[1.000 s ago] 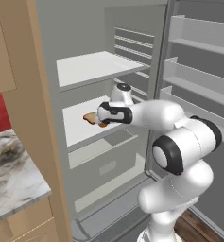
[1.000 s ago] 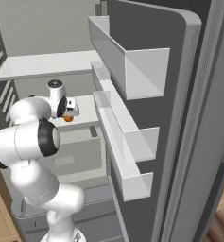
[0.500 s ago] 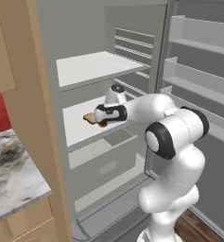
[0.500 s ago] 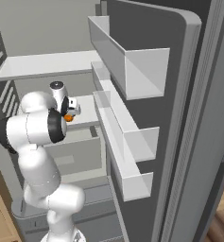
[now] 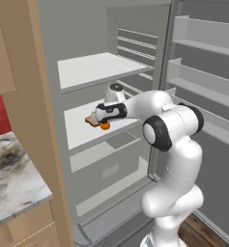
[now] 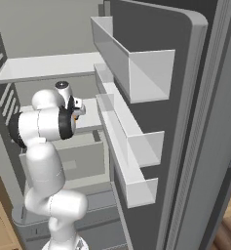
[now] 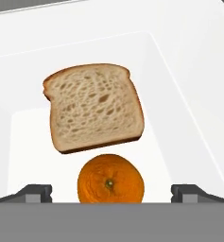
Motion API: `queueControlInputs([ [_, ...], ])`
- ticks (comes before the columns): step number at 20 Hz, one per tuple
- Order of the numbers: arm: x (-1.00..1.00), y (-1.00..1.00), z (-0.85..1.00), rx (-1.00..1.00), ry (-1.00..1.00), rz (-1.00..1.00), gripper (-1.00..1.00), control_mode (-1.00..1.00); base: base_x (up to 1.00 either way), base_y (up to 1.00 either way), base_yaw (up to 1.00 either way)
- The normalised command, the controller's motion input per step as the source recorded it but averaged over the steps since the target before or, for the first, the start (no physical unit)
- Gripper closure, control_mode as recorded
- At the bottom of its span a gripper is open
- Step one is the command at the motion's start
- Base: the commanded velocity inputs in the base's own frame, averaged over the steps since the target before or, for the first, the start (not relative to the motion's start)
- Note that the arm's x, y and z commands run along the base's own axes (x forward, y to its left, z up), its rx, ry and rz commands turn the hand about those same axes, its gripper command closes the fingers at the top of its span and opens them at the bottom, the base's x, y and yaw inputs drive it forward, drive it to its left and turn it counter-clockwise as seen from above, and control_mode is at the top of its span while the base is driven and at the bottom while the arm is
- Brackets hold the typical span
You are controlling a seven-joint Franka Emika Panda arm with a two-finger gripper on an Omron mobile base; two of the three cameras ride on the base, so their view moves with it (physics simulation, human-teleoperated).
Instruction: Pick up the tangerine and peach from the fridge and place one fruit on each plate on the dining counter.
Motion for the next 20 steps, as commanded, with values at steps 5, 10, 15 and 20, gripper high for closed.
queueControlInputs([
  [5,-0.25,0.00,-0.12,0.00,0.01,0.00,-1.00,-1.00,0.00,0.00,0.00],
  [10,-0.04,0.00,-0.16,0.00,0.00,0.00,-1.00,-1.00,0.00,0.00,0.00],
  [15,0.00,0.00,-0.29,0.00,0.02,0.00,-1.00,-1.00,0.00,0.00,0.00],
  [20,0.04,0.00,-0.24,0.00,0.01,0.00,-1.00,-1.00,0.00,0.00,0.00],
])
